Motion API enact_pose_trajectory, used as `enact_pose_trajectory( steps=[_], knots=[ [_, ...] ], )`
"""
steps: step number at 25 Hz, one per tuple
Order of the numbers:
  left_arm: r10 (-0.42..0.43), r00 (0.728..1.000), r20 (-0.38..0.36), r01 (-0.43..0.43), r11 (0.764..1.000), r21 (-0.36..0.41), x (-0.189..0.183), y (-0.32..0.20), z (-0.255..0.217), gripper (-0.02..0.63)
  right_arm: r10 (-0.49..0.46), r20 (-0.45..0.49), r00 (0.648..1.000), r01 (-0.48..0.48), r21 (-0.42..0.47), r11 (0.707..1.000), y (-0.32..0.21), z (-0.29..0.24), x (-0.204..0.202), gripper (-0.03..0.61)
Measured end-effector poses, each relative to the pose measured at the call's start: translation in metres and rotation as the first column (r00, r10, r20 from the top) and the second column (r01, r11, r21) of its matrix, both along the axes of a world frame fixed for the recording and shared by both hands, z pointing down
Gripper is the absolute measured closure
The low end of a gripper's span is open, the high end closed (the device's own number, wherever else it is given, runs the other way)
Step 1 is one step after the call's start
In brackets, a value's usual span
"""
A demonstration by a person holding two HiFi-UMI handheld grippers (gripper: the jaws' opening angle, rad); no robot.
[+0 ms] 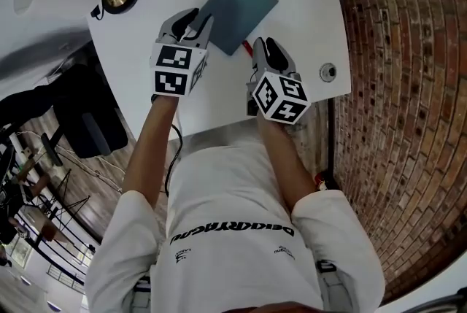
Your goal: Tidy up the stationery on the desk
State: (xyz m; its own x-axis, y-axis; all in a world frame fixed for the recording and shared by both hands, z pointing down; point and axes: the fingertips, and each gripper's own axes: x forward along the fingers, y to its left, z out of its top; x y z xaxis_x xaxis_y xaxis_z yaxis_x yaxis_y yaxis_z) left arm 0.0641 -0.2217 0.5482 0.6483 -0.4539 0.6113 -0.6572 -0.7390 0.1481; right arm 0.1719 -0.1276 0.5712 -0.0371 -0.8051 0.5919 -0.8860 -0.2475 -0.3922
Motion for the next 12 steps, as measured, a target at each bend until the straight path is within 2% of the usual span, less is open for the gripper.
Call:
enact_pose_trajectory(
  steps=[12],
  knots=[
    [0.059, 0.995, 0.083, -0.050, 0.994, -0.098, 0.017, -0.038, 0.064, 0.477, 0.022, 0.037, 0.999, -0.017, -0.133, 0.991, -0.027, 0.058, 0.006, 0.468]
  ],
)
